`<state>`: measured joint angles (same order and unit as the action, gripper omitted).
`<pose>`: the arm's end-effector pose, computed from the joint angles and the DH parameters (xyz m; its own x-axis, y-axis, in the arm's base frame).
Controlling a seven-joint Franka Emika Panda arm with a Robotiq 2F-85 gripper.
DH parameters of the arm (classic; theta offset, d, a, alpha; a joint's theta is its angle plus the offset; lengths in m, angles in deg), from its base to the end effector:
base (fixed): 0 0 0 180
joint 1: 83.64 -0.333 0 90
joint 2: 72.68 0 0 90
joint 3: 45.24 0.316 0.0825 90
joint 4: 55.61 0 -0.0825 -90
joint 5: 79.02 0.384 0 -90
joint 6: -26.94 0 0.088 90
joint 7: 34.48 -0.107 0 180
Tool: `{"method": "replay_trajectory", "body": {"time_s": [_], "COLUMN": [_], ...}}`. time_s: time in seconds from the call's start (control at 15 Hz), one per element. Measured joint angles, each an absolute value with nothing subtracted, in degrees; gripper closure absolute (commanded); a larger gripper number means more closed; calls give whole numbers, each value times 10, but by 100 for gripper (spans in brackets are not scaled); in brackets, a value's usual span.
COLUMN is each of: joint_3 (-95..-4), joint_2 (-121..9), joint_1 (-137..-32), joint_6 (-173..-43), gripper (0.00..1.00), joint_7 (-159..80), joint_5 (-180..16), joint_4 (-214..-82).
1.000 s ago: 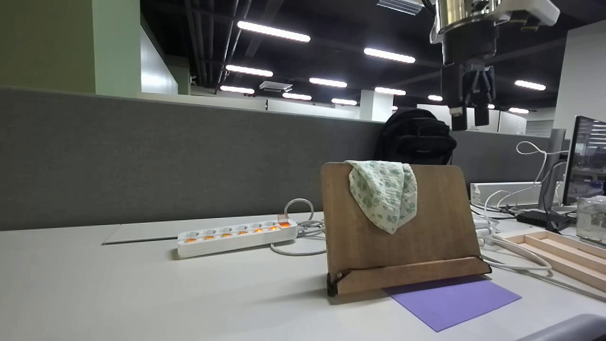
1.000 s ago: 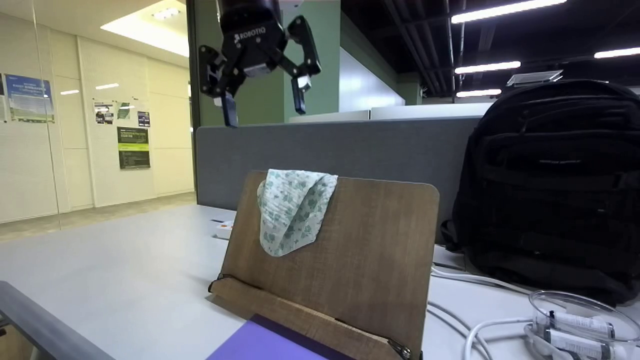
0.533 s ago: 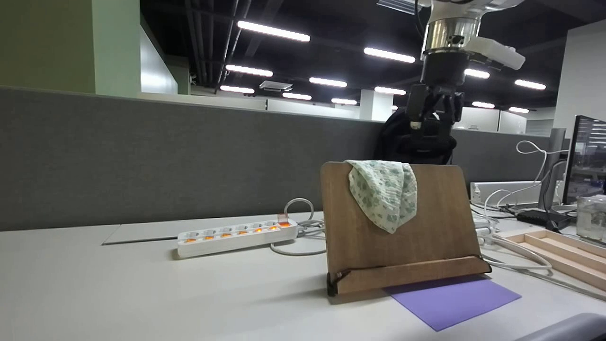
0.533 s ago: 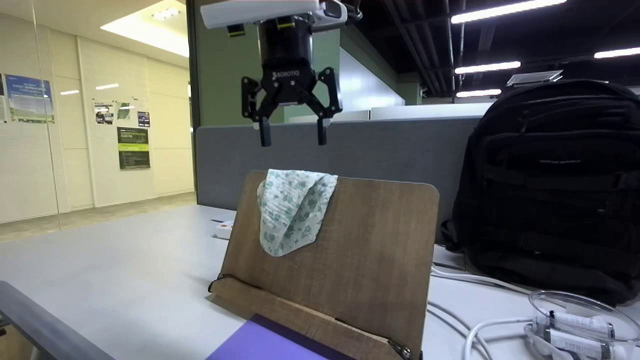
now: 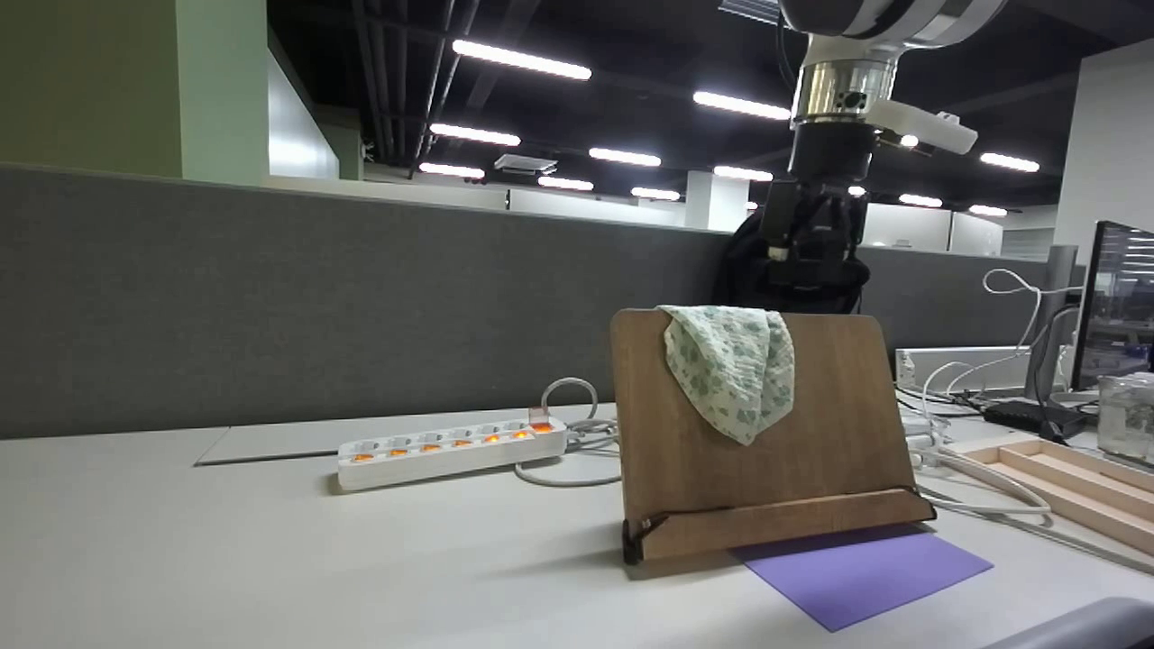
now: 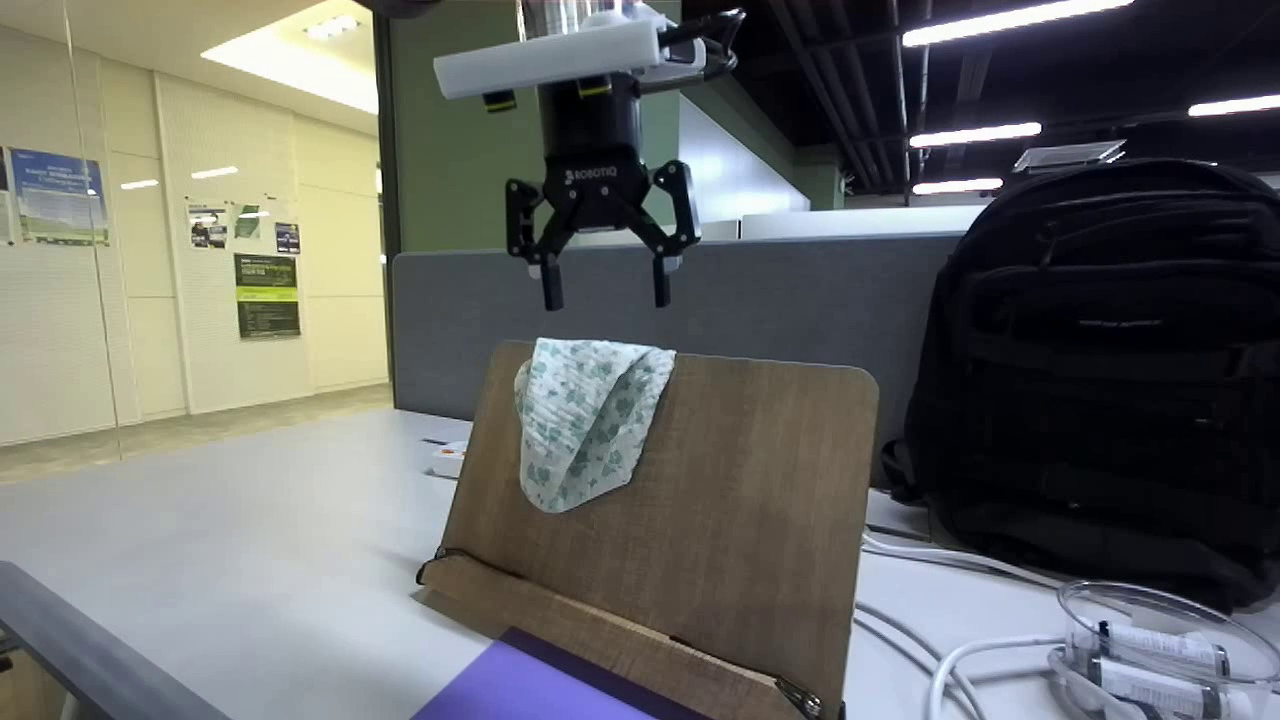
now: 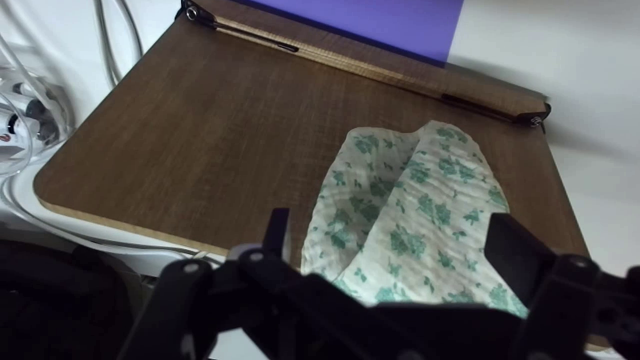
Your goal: Take the cloth and put it on the table
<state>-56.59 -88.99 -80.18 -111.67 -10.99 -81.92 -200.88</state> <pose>0.4311 -0.1139 0.3890 0.9692 0.1904 0.1564 0.1847 -0.9815 0.0504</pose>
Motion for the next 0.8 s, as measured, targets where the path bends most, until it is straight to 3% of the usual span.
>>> {"method": "replay_trajectory", "body": {"time_s": [0.53,0.6,0.8], "joint_3": [-550,-548,-541], "joint_2": [-830,-820,-795], "joint_1": [-814,-815,-816], "joint_6": [-1192,-1201,-1221], "gripper": [0,25,40], "joint_7": [-93,-93,-90], "joint_5": [-815,-813,-811], "joint_4": [-2013,-2013,-2012]}}
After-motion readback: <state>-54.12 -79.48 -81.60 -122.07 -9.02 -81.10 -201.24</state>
